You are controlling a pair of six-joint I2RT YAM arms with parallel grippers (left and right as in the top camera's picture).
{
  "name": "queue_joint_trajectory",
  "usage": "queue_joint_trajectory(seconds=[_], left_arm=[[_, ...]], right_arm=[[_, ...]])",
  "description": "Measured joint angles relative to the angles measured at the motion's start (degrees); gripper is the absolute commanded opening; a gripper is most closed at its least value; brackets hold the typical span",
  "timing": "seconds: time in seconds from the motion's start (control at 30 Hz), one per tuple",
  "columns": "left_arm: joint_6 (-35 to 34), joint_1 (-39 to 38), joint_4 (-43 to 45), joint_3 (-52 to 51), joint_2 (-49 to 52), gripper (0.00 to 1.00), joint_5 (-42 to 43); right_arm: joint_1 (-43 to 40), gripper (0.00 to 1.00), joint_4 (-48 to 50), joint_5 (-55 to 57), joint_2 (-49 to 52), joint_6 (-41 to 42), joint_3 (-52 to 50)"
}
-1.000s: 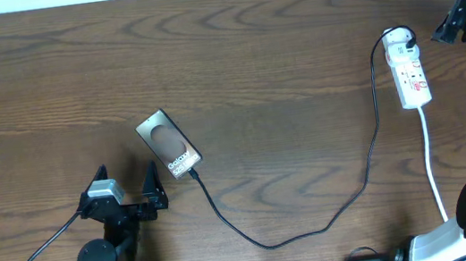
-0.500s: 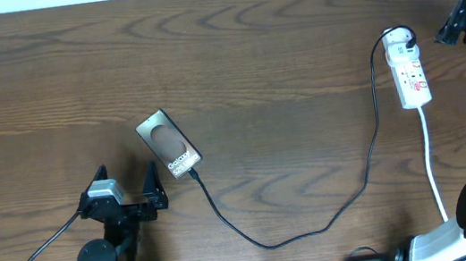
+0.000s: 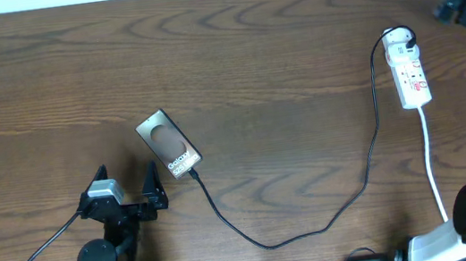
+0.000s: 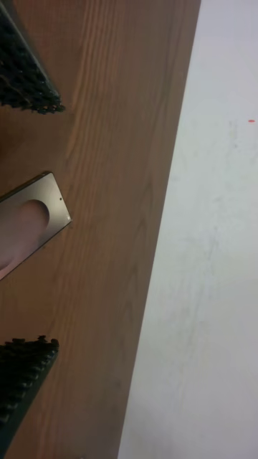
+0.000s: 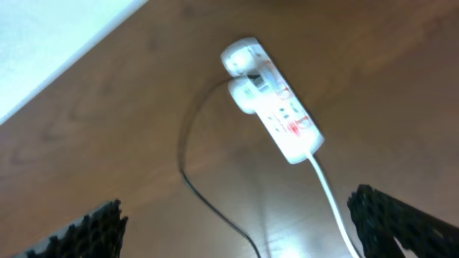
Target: Plug charger to phone and switch on socket
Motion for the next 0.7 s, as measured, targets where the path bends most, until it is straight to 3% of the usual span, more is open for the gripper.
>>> queue_joint_trajectory(seconds=[0.27, 0.57, 0.67, 0.7], left_arm=[[0.00, 0.00, -0.13, 0.11, 0.00, 0.98, -0.24], [0.00, 0.00, -0.37, 0.24, 0.00, 0.98, -0.39], [-0.02, 0.00, -0.39, 0.26, 0.00, 0.98, -0.42], [0.00, 0.00, -0.39, 0.26, 0.00, 0.98, -0.42]], right_arm=[[10.84, 0.99, 23.17, 2.86, -12.55, 0.98, -19.15], [15.47, 0.99, 52.57, 7.39, -34.51, 1.01, -55.78], [15.47, 0.99, 64.76, 7.69, -44.09, 1.03, -73.61], [15.47, 0.99, 65.42, 7.65, -44.68, 1.05, -74.55]])
